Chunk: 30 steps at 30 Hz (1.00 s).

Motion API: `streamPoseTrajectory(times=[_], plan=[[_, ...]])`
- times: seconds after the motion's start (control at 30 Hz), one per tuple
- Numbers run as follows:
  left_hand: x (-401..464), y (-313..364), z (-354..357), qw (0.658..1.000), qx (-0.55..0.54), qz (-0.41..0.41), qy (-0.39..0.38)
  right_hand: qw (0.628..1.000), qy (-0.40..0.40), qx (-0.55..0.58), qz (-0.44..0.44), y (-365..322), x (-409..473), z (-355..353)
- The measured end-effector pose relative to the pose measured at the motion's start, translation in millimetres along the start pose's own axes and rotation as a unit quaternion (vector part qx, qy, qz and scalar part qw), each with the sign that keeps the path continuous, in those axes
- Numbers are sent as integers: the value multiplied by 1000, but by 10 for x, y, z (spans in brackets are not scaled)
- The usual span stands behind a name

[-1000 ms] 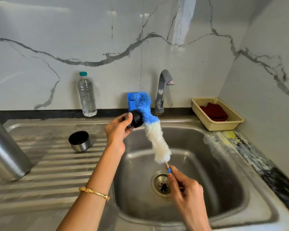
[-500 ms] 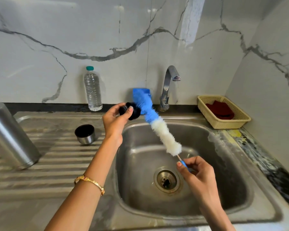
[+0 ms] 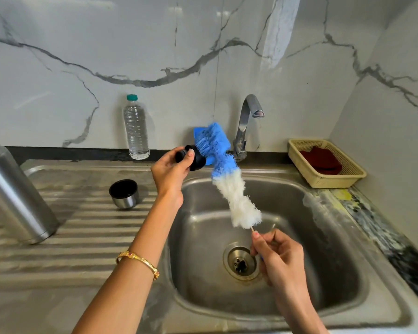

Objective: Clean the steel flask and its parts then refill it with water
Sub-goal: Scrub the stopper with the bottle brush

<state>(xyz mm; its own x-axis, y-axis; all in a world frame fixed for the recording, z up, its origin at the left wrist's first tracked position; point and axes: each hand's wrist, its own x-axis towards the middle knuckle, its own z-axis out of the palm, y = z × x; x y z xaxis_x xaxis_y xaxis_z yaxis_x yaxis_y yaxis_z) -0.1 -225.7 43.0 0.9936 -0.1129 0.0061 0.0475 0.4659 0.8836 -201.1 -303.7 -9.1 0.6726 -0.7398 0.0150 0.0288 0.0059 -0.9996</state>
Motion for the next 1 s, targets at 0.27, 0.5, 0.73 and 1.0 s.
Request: streamPoseTrajectory(times=[0.27,0.5,0.73,1.0], plan=[[-59,-4,69,1000,10,2,-14,993,16,-78,-84,-67,147,138],[-17,97,-30,999,-16,2,42,984,13,-132,-121,-3,3,44],[-15,105,-2,998,-45,-26,44,975,19,-175,-135,-101,141,-27],[-58,105,-3,999,-23,-25,9,978,30,-161,-132,-71,161,52]])
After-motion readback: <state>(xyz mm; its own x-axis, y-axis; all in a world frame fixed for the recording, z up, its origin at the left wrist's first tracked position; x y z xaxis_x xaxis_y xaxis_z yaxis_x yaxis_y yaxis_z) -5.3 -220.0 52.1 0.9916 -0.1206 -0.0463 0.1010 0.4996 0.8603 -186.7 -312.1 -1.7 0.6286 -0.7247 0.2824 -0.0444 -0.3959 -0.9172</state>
